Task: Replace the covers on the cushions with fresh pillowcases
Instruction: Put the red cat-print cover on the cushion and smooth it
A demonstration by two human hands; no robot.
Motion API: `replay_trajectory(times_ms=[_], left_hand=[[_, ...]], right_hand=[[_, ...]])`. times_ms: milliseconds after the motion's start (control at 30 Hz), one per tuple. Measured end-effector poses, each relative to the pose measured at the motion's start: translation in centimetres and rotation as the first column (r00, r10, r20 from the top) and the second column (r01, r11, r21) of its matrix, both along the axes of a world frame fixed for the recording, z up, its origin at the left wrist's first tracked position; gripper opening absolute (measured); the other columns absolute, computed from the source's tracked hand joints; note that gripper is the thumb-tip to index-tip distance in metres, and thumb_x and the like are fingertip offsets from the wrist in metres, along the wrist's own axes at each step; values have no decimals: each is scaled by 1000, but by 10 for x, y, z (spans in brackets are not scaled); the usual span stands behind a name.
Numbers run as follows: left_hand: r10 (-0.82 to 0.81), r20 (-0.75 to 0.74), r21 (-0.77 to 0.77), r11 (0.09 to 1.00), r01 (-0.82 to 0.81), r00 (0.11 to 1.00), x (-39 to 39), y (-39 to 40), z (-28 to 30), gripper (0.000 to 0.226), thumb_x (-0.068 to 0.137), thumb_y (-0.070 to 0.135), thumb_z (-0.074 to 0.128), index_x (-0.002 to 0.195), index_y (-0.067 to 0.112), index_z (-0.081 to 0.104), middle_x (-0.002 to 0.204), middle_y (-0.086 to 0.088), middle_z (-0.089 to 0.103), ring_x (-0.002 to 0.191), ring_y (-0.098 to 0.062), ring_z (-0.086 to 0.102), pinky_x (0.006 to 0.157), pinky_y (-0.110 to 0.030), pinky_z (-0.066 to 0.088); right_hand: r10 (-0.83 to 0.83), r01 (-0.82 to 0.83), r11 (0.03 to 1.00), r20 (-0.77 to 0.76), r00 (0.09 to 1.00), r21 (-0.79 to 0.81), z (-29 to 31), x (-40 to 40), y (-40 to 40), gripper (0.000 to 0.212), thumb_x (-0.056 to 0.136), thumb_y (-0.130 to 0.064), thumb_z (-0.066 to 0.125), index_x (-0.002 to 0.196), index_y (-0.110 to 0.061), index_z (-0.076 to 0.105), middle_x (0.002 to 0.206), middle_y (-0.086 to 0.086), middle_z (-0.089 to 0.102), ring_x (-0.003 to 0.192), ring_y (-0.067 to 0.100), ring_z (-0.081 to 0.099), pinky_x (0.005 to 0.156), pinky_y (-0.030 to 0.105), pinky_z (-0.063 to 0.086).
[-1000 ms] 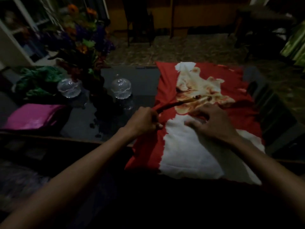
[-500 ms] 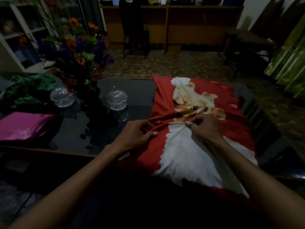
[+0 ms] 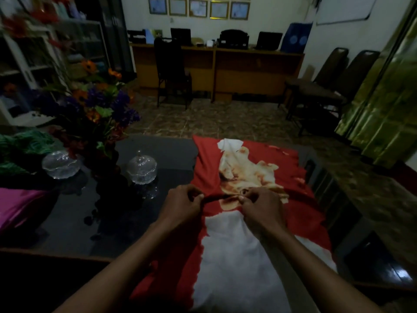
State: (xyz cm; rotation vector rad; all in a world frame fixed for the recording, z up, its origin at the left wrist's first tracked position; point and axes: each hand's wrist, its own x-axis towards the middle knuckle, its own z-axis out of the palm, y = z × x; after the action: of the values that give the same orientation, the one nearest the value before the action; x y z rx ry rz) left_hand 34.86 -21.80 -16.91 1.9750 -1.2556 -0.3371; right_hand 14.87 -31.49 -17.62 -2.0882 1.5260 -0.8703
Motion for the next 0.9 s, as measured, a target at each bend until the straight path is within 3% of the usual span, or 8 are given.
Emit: replay_trajectory(times_ms=[100, 200, 300, 433, 567, 700, 800, 900], left_hand=[[39, -38, 31, 999, -38, 999, -7, -8, -5, 20, 84, 36, 73, 100, 26, 77, 97, 9, 76, 91, -6, 70, 86, -29, 56], [45, -37, -113, 992, -49, 998, -28, 6, -17, 34, 87, 38, 70, 118, 26, 68, 116, 7, 65, 108, -9, 62, 95, -31, 51], [-25, 27, -106, 994, 27, 999, -53, 18, -28, 53, 94, 51, 56, 144, 36, 46, 150, 14, 42, 138, -3, 37, 116, -31, 33], [-50, 108, -25, 998, 53, 993, -65, 17, -39, 66, 102, 56, 38, 159, 32, 14, 166, 13, 9, 151, -2, 3, 124, -32, 7], [-63, 190, -58, 995, 76, 980, -62, 15, -49, 55, 103, 52, 36, 155, 41, 26, 166, 15, 7, 152, -5, 0, 122, -33, 9], [-35, 201, -165, 984, 69, 979, -64, 15, -46, 30, 97, 45, 49, 113, 34, 71, 122, 18, 60, 122, 0, 45, 100, -28, 29], [-15, 201, -210, 976, 58, 980, -58, 19, -36, 18, 94, 37, 55, 83, 31, 68, 84, 19, 58, 84, 3, 47, 85, -27, 33], [-21, 219, -205, 976, 67, 975, -46, 26, -37, 17, 90, 35, 62, 75, 28, 65, 76, 16, 59, 76, -1, 51, 83, -33, 38]], right_hand=[[7, -8, 1000, 50, 999, 2, 15, 10, -18, 24, 85, -30, 67, 63, -21, 69, 62, -9, 65, 64, 15, 64, 57, 26, 45], [64, -59, 995, 66, 996, -79, 25, 37, -39, 25, 85, -50, 64, 97, -29, 74, 101, -5, 66, 99, 16, 60, 84, 39, 53], [155, -163, 985, -113, 981, -63, 26, 78, -65, 41, 83, -62, 65, 114, -35, 71, 122, -3, 62, 117, 21, 55, 99, 48, 48], [210, -265, 962, -451, 867, -63, 5, 114, -88, 32, 88, -55, 65, 101, -30, 79, 109, -1, 72, 108, 25, 60, 96, 44, 41], [173, -281, 954, -570, 803, -107, -4, 131, -103, 29, 91, -46, 61, 97, -22, 77, 99, 3, 74, 99, 26, 65, 93, 41, 41], [177, -287, 949, -536, 825, -128, -4, 131, -109, 23, 93, -40, 61, 95, -22, 76, 97, 4, 74, 94, 27, 67, 85, 38, 42], [200, -278, 955, -463, 863, -105, -4, 123, -104, 24, 96, -40, 60, 96, -23, 77, 100, 4, 75, 98, 27, 66, 87, 40, 43], [297, -307, 952, -240, 924, -3, 5, 110, -95, 22, 96, -43, 62, 103, -25, 73, 104, 0, 74, 100, 22, 67, 93, 43, 51]])
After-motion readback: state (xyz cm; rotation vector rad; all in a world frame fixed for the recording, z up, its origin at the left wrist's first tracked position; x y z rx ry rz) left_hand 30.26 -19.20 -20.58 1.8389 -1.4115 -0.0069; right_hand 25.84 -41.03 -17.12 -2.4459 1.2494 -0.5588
